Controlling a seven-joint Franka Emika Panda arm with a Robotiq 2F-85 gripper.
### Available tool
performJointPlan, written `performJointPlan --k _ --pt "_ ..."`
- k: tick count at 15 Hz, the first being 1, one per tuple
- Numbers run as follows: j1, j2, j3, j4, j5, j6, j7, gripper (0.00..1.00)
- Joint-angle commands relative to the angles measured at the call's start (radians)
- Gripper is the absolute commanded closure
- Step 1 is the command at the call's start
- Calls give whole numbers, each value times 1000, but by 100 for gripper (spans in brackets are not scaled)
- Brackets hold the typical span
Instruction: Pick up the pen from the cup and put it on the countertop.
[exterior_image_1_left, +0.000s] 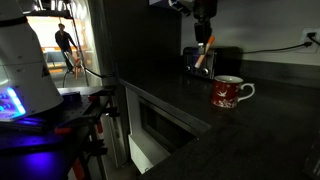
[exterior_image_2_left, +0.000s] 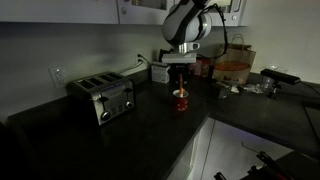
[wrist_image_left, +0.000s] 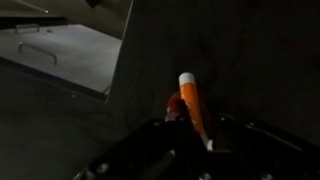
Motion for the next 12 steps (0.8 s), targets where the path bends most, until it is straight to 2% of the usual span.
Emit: performJointPlan --k 1,4,7,9,12 --pt "-62 -36 112 -70 189 1 -181 95" --pt "-74 20 173 -89 310 -22 -360 95" --pt "-92 123 213 -74 379 -40 -545 95" --pt "-110 205 230 -41 395 -66 -657 95" --pt "-141 307 246 29 391 -165 -778 95"
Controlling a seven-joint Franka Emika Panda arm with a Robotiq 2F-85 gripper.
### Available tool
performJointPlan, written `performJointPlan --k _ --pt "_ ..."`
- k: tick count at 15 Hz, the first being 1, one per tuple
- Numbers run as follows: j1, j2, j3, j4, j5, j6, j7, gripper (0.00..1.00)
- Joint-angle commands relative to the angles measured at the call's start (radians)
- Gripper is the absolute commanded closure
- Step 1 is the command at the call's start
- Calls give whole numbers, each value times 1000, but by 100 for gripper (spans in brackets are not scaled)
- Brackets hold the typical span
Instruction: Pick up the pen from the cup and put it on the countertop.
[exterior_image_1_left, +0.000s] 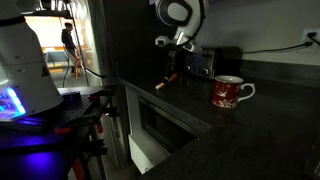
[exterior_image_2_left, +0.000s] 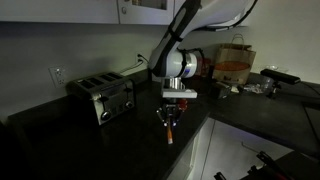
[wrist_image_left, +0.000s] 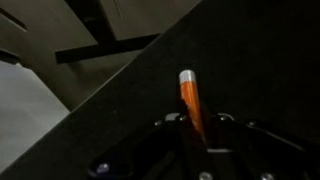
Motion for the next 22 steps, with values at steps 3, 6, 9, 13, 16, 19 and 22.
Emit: performJointPlan --k 3,6,9,13,16,19,22 --pt "-24 117 2 147 -44 -180 -120 95" --pt "-5 116 -12 147 -80 -92 -95 95" --pt "24 93 -33 120 -142 37 -53 95" --pt "67 88 -73 101 -241 153 45 48" --pt "83 78 -90 79 -289 191 90 26" --pt "94 41 -93 46 -323 224 98 4" --pt "123 -29 -107 -3 -371 257 142 0"
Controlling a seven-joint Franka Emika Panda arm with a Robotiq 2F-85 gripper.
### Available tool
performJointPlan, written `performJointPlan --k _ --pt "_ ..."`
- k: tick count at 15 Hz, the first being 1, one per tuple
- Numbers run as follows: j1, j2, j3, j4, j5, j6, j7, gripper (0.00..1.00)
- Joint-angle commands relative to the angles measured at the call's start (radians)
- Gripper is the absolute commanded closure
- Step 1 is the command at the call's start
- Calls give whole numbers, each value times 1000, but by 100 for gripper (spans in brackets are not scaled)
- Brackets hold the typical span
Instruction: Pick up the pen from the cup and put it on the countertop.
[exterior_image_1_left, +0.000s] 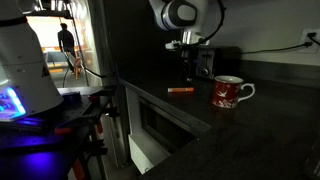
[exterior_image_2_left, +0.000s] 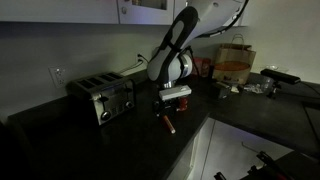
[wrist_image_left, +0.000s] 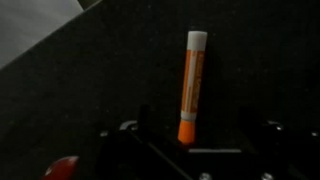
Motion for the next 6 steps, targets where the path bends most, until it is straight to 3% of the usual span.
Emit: performJointPlan --k 1,6 --pt "41 -108 -27 -92 -67 49 87 0" --pt "56 -230 -21 -165 -159 29 180 0"
